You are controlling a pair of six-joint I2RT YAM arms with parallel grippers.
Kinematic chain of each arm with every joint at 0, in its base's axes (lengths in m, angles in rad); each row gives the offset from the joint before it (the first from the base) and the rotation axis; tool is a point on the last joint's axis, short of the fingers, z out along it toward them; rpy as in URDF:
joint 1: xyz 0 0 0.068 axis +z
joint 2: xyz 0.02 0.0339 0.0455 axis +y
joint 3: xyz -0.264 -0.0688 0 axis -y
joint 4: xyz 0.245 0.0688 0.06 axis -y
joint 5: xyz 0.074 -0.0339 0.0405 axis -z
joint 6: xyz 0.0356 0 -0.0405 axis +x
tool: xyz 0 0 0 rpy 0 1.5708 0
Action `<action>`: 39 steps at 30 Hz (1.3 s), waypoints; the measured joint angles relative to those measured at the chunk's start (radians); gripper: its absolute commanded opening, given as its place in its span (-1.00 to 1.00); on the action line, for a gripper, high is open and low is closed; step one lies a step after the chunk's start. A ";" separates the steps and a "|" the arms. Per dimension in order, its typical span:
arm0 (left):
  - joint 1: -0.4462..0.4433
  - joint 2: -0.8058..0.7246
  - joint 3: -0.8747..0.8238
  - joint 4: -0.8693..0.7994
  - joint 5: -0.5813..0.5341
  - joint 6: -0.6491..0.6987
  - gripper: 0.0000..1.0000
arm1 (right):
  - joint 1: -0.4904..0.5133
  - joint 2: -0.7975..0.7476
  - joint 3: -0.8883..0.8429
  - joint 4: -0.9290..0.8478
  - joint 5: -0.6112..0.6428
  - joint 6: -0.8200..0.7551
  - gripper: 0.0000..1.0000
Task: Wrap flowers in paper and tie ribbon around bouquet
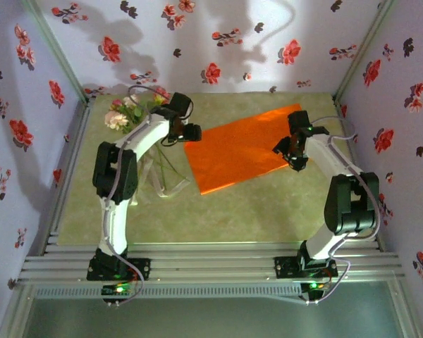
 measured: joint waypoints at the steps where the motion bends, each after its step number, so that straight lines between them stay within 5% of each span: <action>1: -0.001 0.018 0.012 -0.010 -0.011 0.013 0.52 | -0.005 0.009 0.000 0.001 -0.011 0.000 0.41; 8: -0.006 0.100 0.076 -0.047 -0.063 0.093 0.42 | -0.041 0.104 0.000 0.011 -0.080 0.000 0.39; 14: -0.007 0.163 0.134 -0.050 -0.072 0.122 0.09 | -0.045 0.130 0.000 0.020 -0.097 0.000 0.36; 16: -0.007 0.184 0.156 -0.050 -0.074 0.128 -0.11 | -0.047 0.132 0.000 0.026 -0.104 0.000 0.36; 20: -0.007 0.208 0.177 -0.049 -0.077 0.134 -1.00 | -0.050 0.142 0.000 0.036 -0.117 0.000 0.32; 28: -0.042 0.130 0.103 0.003 -0.088 0.177 -1.00 | -0.050 0.146 0.003 0.043 -0.146 0.002 0.28; 39: -0.246 -0.371 -0.266 0.244 0.063 0.362 -1.00 | 0.077 -0.004 0.103 0.063 -0.194 0.112 0.67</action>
